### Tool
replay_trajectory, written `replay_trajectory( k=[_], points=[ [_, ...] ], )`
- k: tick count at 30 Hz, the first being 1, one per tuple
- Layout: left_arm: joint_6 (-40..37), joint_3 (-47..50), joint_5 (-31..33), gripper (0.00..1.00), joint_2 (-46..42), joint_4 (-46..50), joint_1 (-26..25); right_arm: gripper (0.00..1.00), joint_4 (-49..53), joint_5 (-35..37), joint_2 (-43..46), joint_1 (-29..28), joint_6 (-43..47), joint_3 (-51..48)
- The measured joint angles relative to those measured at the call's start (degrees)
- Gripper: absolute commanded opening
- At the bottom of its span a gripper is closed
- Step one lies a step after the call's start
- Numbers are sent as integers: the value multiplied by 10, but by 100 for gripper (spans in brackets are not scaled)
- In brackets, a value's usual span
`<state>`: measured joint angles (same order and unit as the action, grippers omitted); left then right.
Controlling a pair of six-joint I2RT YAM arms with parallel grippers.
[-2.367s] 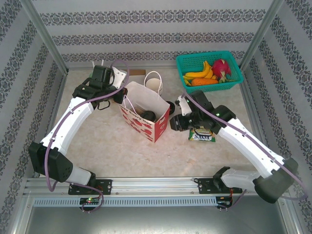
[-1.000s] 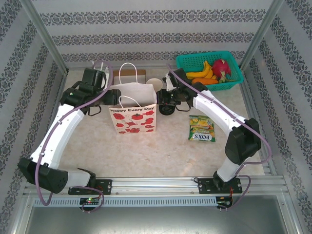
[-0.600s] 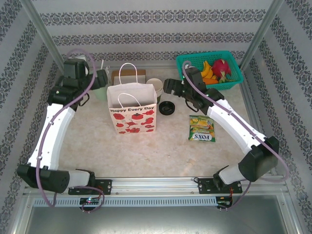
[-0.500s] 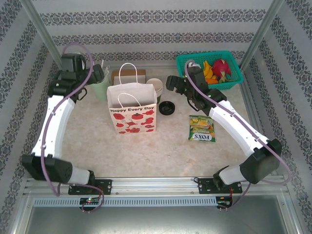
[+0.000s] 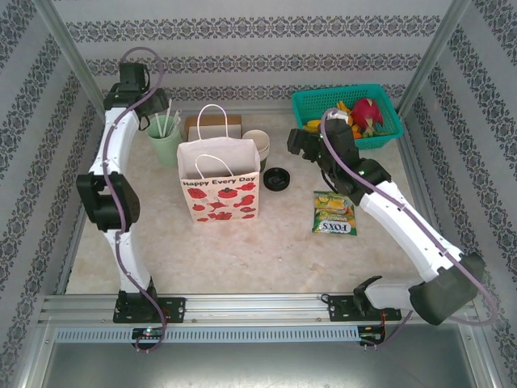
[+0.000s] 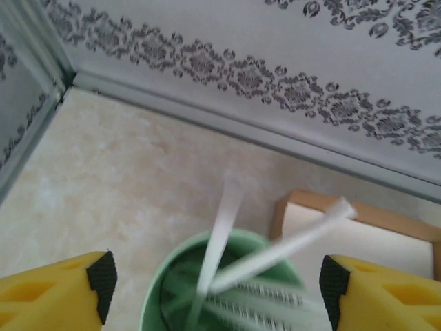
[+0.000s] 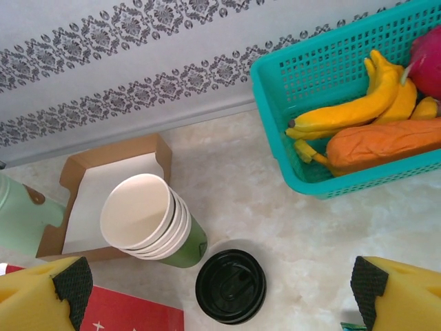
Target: Pack the takeout coffee
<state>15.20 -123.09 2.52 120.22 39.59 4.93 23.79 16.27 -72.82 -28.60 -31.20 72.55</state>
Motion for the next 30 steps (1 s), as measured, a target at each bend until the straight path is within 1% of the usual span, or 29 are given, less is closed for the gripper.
replay_trajectory(
  k=[3, 6, 11, 15, 16, 19, 20, 30],
  points=[
    [-17, -54, 7, 69, 57, 2, 3, 98, 3, 13, 30, 0, 0, -16],
    [-31, -88, 12, 61, 98, 2, 5, 98, 8, 24, 55, 0, 0, -26],
    [-43, -127, 9, 38, 139, 2, 5, 98, 13, 39, 81, 0, 0, -33],
    [-44, -164, 3, 13, 165, 2, 5, 98, 15, 44, 97, 0, -2, -46],
    [-43, -168, 3, 9, 168, 2, 5, 98, 15, 45, 100, 0, -2, -49],
    [-39, -172, 0, 5, 169, 2, 5, 98, 16, 48, 108, 0, -2, -56],
    [-39, -172, -1, 0, 169, 2, 5, 98, 17, 50, 110, 0, -2, -58],
    [-54, -174, -26, 0, 156, 15, 5, 98, 17, 71, 120, 0, -1, -63]
  ],
)
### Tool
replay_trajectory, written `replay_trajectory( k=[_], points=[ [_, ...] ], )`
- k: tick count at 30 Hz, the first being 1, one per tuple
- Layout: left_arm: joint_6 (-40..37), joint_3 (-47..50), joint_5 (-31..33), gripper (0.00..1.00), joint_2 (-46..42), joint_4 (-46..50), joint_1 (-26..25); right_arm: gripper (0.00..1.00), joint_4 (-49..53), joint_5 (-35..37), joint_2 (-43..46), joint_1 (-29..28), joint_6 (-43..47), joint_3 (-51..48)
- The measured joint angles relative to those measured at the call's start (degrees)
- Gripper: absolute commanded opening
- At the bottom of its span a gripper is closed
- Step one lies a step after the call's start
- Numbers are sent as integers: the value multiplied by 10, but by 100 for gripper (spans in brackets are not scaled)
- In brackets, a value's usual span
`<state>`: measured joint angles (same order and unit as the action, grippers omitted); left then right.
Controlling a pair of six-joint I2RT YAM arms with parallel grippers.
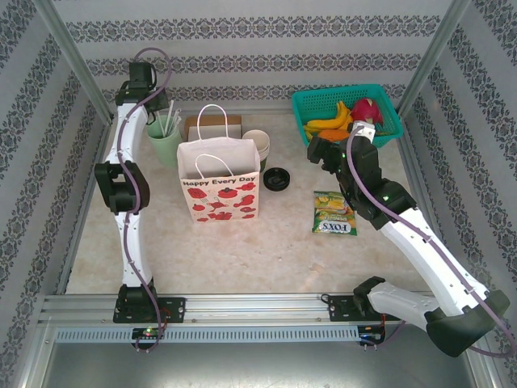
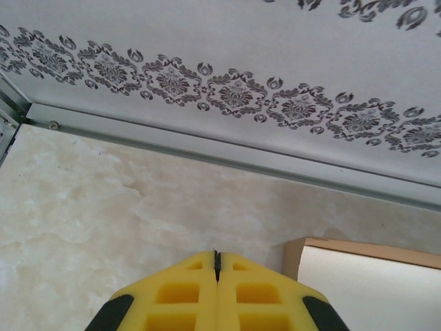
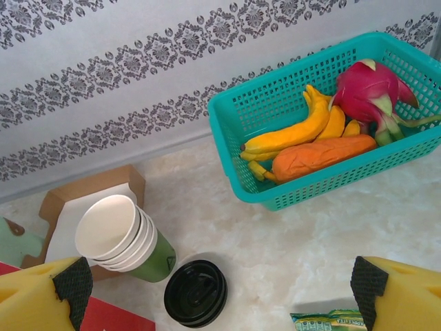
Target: Pack the takeout coffee
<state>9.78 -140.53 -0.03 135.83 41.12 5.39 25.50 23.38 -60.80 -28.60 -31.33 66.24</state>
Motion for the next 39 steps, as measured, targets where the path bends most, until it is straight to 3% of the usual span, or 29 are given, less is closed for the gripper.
replay_trajectory(
  k=[6, 12, 24, 34, 39],
  points=[
    [-4, 10, -19, 0, -60, 11, 0, 98, -3, 26, 0, 0, 0, -4],
    [-1, 84, -41, 0, -156, -6, 0, 98, -28, 21, 17, 24, -1, -43],
    [12, 281, -70, 0, -327, -67, 0, 98, -144, -198, 47, 118, 15, -124],
    [4, 325, -58, 0, -401, -91, 0, 98, -175, -245, 38, 120, 13, -123],
    [-2, 325, -85, 0, -432, -76, 0, 98, -177, -289, 10, 120, 10, -104]
  ],
)
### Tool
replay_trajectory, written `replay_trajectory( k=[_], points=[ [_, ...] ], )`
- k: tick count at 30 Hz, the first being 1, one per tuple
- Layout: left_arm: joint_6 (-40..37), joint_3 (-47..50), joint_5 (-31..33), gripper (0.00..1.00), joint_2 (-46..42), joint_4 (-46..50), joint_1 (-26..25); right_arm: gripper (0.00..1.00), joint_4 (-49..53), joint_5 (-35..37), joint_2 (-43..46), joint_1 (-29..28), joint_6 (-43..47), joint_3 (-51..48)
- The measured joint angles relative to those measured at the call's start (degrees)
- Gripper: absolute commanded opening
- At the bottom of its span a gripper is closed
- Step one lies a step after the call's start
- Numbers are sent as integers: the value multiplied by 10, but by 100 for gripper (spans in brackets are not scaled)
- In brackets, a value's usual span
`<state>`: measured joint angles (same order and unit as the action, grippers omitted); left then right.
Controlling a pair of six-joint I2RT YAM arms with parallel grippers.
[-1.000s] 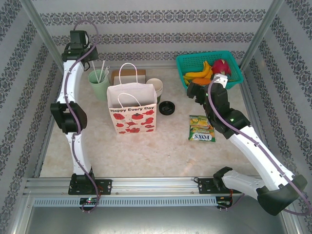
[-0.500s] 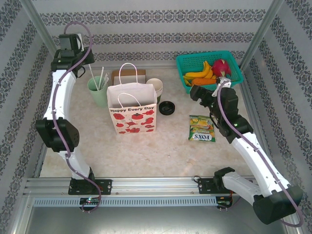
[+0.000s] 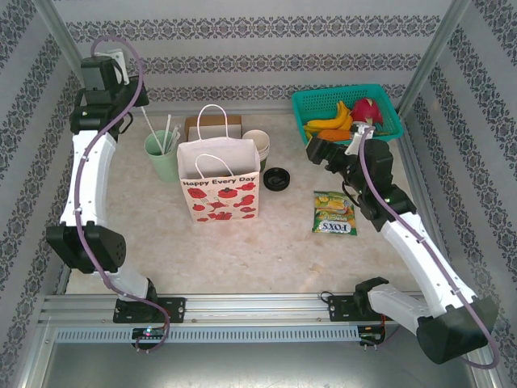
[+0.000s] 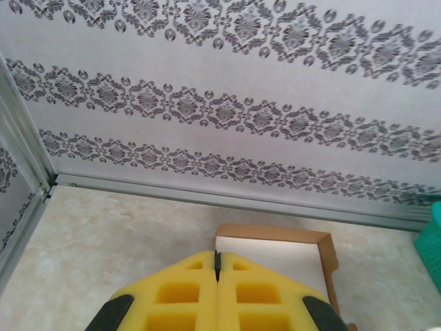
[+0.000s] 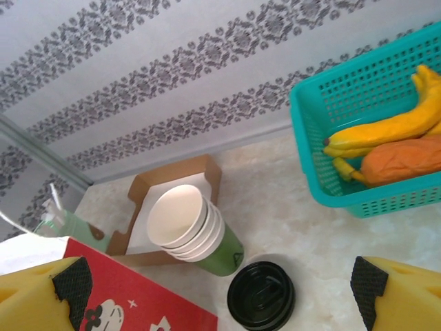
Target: Pack the takeout coffee
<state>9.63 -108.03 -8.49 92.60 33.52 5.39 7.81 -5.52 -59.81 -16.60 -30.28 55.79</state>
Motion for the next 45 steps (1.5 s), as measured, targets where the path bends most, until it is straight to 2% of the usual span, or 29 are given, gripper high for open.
replay_trajectory(
  k=[4, 10, 16, 22, 34, 40, 45],
  points=[
    [6, 9, -51, 0, -45, 22, 0, 98, 0, -43, -33, 0, 0, 19],
    [20, 85, -127, 0, -165, 28, 0, 98, -5, -81, -83, -6, 0, 54],
    [5, 152, -121, 0, -276, 26, 0, 98, -8, -89, -112, -13, -5, 78],
    [-3, 223, -139, 0, -351, -38, 0, 98, -9, -66, -123, -28, -26, 82],
    [-10, 233, -261, 0, -302, -164, -19, 98, -22, -72, -123, -39, -28, 78],
    [-58, 211, -291, 0, -247, -156, -58, 98, -29, -110, -123, -44, -21, 74],
    [-130, 165, -293, 0, -202, -97, -104, 98, -43, -151, -138, -59, -10, 75]
  ],
)
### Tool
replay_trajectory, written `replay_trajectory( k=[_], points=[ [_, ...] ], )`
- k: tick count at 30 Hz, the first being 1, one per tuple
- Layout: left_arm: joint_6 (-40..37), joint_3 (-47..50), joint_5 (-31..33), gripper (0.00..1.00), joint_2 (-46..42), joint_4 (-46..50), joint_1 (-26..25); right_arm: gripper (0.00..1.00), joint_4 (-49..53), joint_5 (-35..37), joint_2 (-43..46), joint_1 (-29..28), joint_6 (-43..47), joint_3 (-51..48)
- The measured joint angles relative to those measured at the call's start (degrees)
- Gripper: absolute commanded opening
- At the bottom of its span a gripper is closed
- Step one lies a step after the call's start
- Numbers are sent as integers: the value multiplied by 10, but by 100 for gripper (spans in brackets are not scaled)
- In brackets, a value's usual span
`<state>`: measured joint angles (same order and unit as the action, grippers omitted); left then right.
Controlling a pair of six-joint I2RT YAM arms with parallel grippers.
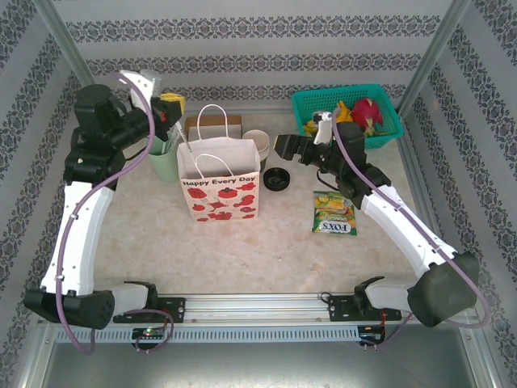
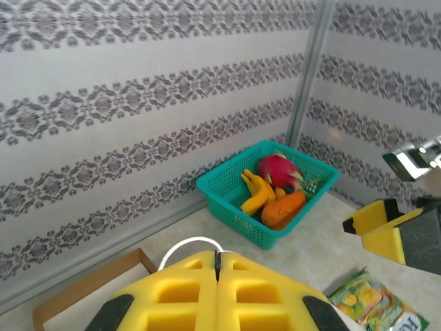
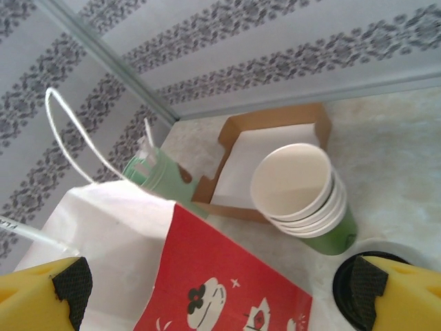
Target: Pack the takeout coffee
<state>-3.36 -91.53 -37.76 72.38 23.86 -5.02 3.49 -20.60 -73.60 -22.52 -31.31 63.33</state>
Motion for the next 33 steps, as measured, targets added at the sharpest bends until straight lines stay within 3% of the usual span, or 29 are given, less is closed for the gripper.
replay_trajectory(
  k=[6, 12, 21, 33],
  points=[
    [-99, -84, 32, 0, 62, 106, -64, 98, -2, -32, -64, -25, -5, 26],
    [-158, -96, 68, 0, 96, 179, -77, 98, 3, -59, -105, -44, -36, 53],
    [-204, -104, 76, 0, 149, 249, -104, 98, 5, -135, -170, -50, -134, 82],
    [-218, -102, 85, 0, 189, 270, -133, 98, 6, -146, -174, -55, -164, 80]
  ],
)
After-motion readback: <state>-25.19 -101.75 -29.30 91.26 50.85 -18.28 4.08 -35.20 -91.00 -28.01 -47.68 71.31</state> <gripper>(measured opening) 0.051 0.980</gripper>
